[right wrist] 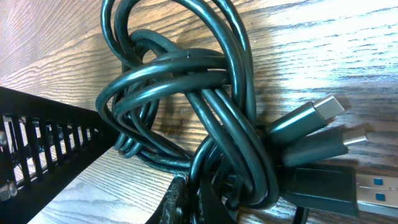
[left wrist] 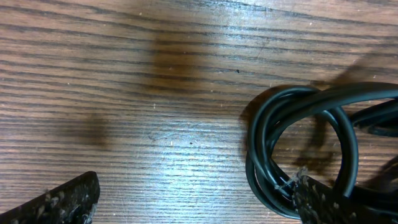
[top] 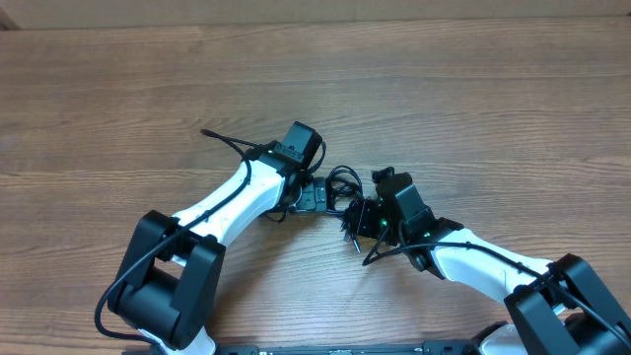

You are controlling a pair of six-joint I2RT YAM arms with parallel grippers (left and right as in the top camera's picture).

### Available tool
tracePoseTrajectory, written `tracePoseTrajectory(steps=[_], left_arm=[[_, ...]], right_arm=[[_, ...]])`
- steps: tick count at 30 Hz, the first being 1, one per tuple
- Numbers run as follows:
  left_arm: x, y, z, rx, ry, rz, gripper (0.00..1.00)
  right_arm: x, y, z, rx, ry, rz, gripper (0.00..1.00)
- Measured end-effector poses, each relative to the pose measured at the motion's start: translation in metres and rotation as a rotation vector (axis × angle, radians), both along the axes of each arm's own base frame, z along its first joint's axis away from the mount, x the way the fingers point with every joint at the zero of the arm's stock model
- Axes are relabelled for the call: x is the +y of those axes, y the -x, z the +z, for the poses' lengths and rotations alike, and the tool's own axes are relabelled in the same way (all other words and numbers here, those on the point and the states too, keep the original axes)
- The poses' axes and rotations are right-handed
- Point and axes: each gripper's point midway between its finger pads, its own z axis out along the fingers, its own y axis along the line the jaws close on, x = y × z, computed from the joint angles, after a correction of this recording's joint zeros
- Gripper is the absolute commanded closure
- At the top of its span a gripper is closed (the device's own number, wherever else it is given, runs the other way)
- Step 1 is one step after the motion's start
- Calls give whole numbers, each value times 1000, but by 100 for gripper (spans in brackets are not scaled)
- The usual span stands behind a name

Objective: Untangle cables

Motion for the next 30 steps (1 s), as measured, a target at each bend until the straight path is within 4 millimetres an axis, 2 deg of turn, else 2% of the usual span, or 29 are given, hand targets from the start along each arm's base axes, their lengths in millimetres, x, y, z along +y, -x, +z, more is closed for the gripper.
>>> tracePoseTrajectory(steps=[8, 17, 22, 30], left_arm=[[2, 4, -1, 16, -6, 0, 0], [-7, 9, -1, 39, 35, -38, 1], [-10, 11, 0, 47, 47, -51, 1], [-13, 15, -1, 53, 46, -80, 1]], right_arm=[[4, -2, 5, -4, -39, 13, 96], [-12, -18, 10, -4, -83, -36, 96], [-6, -27, 23, -54, -135, -22, 96], [4, -22, 30, -46, -187, 25, 96]])
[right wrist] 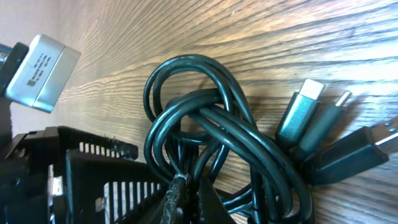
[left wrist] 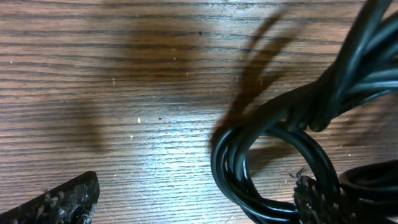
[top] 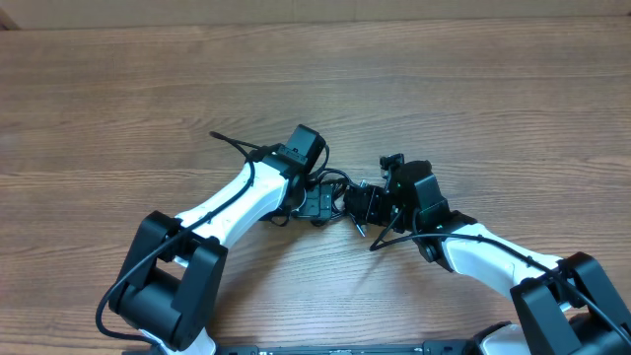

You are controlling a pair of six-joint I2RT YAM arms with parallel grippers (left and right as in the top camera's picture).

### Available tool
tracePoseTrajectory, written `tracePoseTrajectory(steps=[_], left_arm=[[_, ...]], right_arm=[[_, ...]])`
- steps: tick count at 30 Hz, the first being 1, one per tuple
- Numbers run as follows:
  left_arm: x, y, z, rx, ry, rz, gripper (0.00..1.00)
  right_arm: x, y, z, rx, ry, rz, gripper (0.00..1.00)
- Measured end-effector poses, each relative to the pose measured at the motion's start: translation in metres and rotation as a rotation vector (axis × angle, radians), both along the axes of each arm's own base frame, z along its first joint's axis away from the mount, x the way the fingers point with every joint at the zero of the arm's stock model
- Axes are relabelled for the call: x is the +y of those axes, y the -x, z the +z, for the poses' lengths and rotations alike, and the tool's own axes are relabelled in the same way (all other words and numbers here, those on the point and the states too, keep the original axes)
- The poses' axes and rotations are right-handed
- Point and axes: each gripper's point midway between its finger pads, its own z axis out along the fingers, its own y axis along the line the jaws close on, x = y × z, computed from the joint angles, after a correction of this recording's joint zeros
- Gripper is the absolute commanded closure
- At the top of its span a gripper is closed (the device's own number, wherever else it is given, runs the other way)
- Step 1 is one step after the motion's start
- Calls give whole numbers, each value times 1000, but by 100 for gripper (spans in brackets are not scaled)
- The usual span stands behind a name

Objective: Untangle cables

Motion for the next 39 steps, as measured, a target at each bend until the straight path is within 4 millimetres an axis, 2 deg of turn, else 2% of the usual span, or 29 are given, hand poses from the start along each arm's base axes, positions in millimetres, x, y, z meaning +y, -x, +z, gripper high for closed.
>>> tracePoseTrajectory(steps=[13, 19, 27, 30, 36, 39], left_arm=[[3, 11, -1, 48, -6, 24, 0], [-14, 18, 2, 99, 93, 44, 0], [-40, 24, 11, 154, 242, 47, 1], [-40, 22, 23, 136, 273, 54, 0], [-27, 16, 71, 20, 309, 72, 0], [-16, 21, 77, 10, 264, 85, 1]], right_arm=[[8, 0, 16, -25, -64, 31, 96], [3, -9, 30, -27, -97, -42, 96], [-8, -30, 52, -50, -178, -157, 96], [-14, -35, 54, -41, -196, -198, 96], [-23, -41, 54, -35, -200, -232, 96], [-27, -38, 46, -21, -164, -225, 96]])
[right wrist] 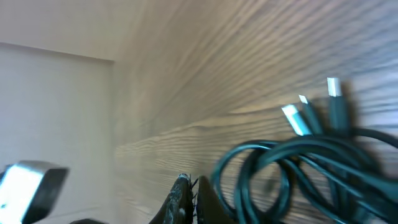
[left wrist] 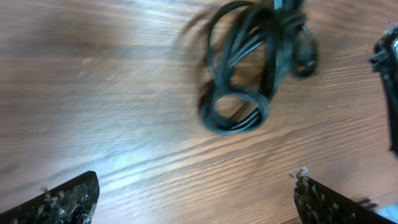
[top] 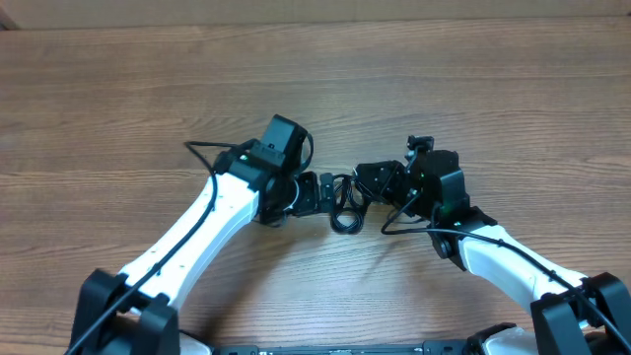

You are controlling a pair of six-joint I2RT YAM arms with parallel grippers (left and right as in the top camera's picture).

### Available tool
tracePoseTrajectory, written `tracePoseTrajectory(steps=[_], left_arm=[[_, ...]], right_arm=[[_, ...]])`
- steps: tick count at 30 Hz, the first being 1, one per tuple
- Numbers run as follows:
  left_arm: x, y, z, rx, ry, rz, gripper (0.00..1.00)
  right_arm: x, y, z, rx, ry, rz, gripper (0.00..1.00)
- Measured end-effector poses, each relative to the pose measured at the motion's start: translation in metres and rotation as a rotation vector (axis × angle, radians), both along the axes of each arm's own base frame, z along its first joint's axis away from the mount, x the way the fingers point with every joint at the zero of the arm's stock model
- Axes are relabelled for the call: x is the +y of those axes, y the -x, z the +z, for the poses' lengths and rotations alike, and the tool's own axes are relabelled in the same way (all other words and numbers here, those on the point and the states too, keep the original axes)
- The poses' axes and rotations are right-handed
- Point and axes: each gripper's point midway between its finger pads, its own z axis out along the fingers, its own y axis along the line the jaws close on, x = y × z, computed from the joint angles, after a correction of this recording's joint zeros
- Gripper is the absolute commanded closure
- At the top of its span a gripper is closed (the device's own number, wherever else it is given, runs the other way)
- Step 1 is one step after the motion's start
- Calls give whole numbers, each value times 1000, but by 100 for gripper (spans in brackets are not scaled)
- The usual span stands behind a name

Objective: Untangle cables

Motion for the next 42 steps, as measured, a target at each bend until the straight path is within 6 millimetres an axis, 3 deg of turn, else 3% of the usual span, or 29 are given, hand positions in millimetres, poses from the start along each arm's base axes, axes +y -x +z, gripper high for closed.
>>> tracePoseTrajectory(steps=[6, 12, 15, 24, 29, 34, 42], left_arm=[[17, 4, -6, 11, -92, 21, 0], [21, -1, -7, -8, -119, 33, 1], [22, -1, -8, -8, -124, 37, 1], [17, 3, -22, 35, -143, 48, 1], [12, -1, -29, 43, -139, 74, 0], [11, -2, -30, 46, -136, 93, 1], [11, -2, -30, 47, -136, 94, 1]], right_arm=[[-10, 10, -20, 43, 86, 30, 65], [-19, 15, -31, 32, 166, 68, 41], [-25, 15, -35, 25, 205, 71, 24], [-41, 4, -39, -31, 316, 28, 24], [-41, -3, -36, -65, 322, 19, 25], [-41, 0, -49, -32, 333, 29, 25], [-37, 3, -49, -24, 316, 49, 25]])
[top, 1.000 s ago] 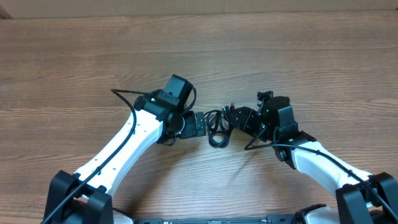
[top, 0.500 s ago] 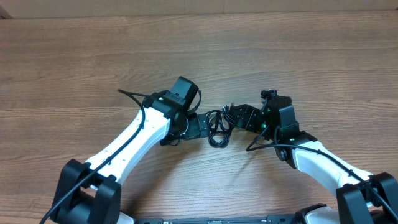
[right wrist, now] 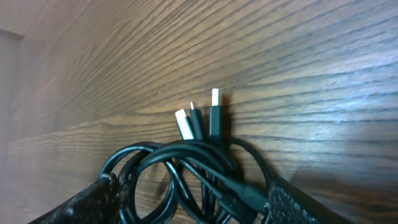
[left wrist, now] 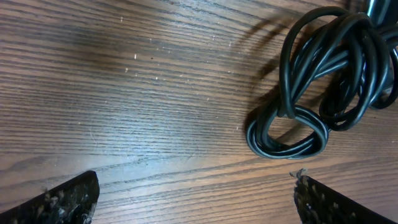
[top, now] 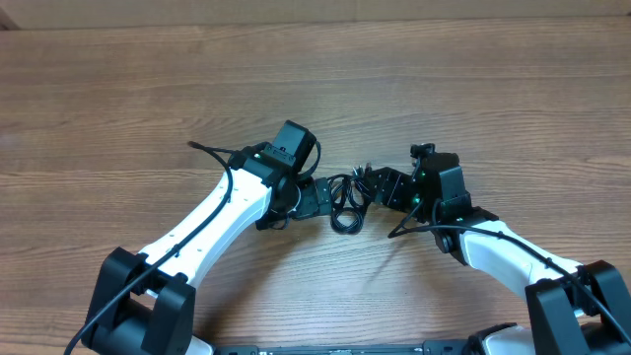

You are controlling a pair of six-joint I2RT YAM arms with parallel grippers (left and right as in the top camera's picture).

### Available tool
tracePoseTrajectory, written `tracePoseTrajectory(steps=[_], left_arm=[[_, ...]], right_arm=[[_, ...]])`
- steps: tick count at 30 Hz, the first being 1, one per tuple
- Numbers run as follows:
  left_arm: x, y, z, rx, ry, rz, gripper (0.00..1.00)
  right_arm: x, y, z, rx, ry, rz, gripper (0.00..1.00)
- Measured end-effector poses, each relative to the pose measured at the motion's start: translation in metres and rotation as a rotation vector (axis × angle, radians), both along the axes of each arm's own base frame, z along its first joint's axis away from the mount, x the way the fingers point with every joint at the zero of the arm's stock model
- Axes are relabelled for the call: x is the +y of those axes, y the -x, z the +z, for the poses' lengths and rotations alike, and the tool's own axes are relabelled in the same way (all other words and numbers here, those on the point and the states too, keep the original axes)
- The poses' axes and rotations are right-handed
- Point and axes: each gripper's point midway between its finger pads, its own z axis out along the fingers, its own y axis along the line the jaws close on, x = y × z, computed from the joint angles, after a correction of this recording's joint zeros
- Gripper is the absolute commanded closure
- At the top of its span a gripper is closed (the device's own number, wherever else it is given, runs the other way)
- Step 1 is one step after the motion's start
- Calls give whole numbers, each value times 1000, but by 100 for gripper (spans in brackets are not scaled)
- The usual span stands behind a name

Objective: Untangle cables

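Note:
A knot of black cables [top: 345,200] lies on the wooden table between both arms. In the right wrist view its loops [right wrist: 186,168] sit between my right gripper's open fingers, with three plugs [right wrist: 199,121] pointing away. My right gripper [right wrist: 193,182] straddles the bundle without squeezing it; from overhead the right gripper [top: 380,187] is at the tangle's right side. My left gripper [left wrist: 196,175] is open and empty, and the tangle [left wrist: 323,81] lies ahead of it to the right. Overhead, the left gripper [top: 317,195] sits just left of the knot.
The bare wooden table [top: 473,89] stretches all round. The left arm's own black cable [top: 212,153] sticks out behind its wrist. Nothing else lies on the table.
My right gripper was shut on the cables and is now open around them, with the bundle lying on the table. My left gripper has come closer to the tangle and stays open.
My right gripper was shut on the knot while the open left gripper had a loop by its right finger. The same held a second later. Then the left gripper stood back from the tangle, the right still shut. Now both are open beside the knot.

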Motion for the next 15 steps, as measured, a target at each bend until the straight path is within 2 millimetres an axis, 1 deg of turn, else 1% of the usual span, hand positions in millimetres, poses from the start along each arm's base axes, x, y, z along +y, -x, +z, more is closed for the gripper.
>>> tracePoseTrajectory(steps=[5, 9, 13, 15], left_arm=[[-1, 0, 0, 3, 4, 3, 1], [1, 3, 0, 13, -1, 6, 1], [2, 5, -1, 22, -6, 10, 1], [2, 5, -1, 26, -7, 15, 1]], right_arm=[[8, 7, -4, 23, -6, 32, 27], [21, 19, -13, 62, -10, 85, 40], [34, 33, -14, 103, -53, 152, 58], [40, 39, -12, 120, -86, 184, 62]])
